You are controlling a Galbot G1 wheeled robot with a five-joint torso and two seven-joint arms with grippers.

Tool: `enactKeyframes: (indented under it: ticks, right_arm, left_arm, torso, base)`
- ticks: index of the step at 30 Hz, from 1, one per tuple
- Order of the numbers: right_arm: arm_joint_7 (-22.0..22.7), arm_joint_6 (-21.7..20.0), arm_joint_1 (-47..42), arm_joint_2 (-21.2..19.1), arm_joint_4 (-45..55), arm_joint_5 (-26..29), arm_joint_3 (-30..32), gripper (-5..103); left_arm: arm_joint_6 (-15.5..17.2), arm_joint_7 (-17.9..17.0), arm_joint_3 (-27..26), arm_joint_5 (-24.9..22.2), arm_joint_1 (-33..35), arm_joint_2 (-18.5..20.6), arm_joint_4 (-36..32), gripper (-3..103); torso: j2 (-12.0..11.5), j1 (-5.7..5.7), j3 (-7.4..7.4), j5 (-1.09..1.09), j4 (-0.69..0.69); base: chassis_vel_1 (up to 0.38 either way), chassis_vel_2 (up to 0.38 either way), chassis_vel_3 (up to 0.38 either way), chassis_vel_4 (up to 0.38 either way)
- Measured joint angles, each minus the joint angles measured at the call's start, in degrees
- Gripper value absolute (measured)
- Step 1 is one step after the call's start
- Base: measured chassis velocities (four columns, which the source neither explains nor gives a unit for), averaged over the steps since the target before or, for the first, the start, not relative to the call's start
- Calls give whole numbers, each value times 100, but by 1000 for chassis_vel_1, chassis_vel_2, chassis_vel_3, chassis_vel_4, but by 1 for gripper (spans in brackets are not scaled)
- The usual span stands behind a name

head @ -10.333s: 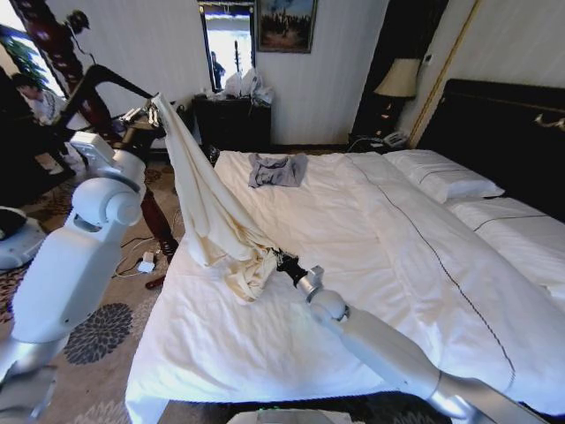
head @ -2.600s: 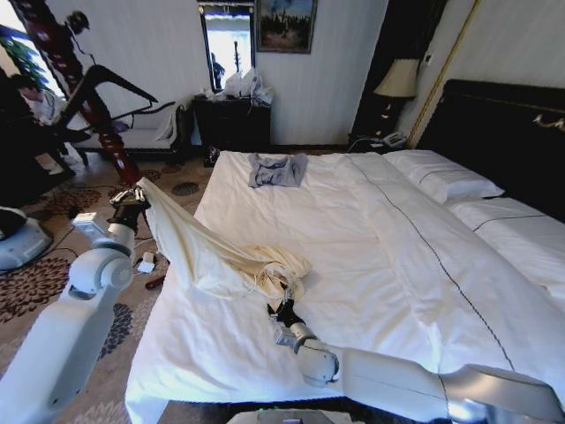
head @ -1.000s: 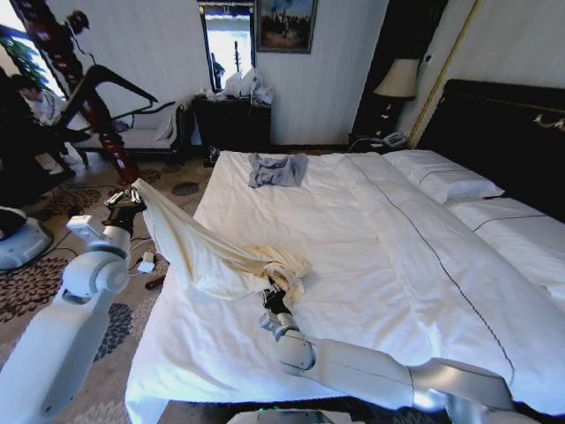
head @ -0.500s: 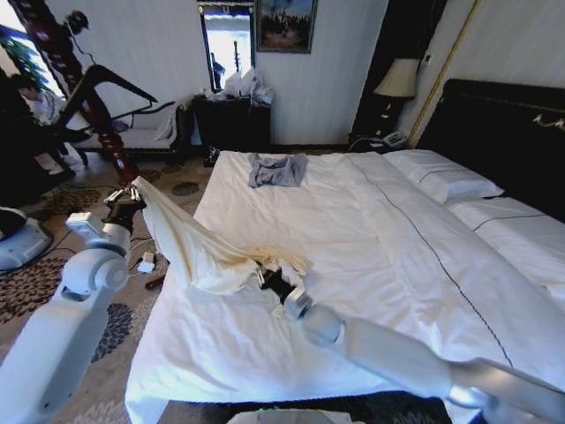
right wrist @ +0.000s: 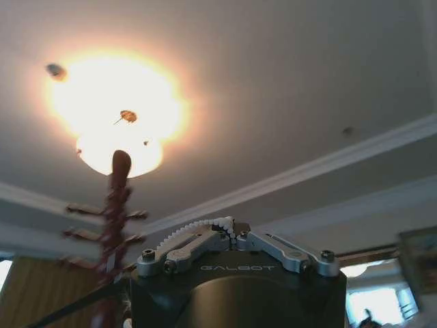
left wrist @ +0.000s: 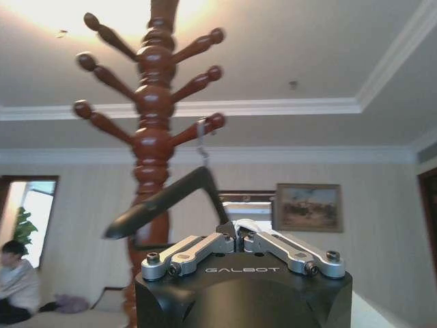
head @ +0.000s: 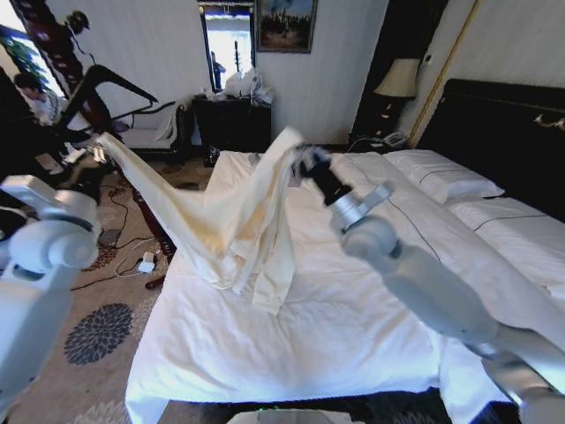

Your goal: Pick up the clothes from the bed and hang them on the clothes hanger.

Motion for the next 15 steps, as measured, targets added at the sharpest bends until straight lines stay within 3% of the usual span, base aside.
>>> enactKeyframes:
  ticks: [8, 12, 15]
  right_arm:
    - [130, -34, -327, -524, 158, 365, 785, 0]
    - [181, -57, -298, -735, 380, 664, 1138, 0]
    - [94, -92, -207, -983, 735, 1008, 1518, 0]
  left_arm:
    - [-89, -31, -50, 94, 195, -69, -15, 2]
    - [-165, -31, -114, -80, 162, 36, -587, 2]
    - [-187, 75, -266, -444, -49, 332, -1358, 2]
  torso:
    - [0, 0, 0, -1, -2]
    - [0, 0, 0, 0, -1]
    - [0, 0, 0, 2, 3]
  base:
    - [0, 0, 0, 0]
    - [0, 0, 0, 0]
    - [0, 0, 0, 0]
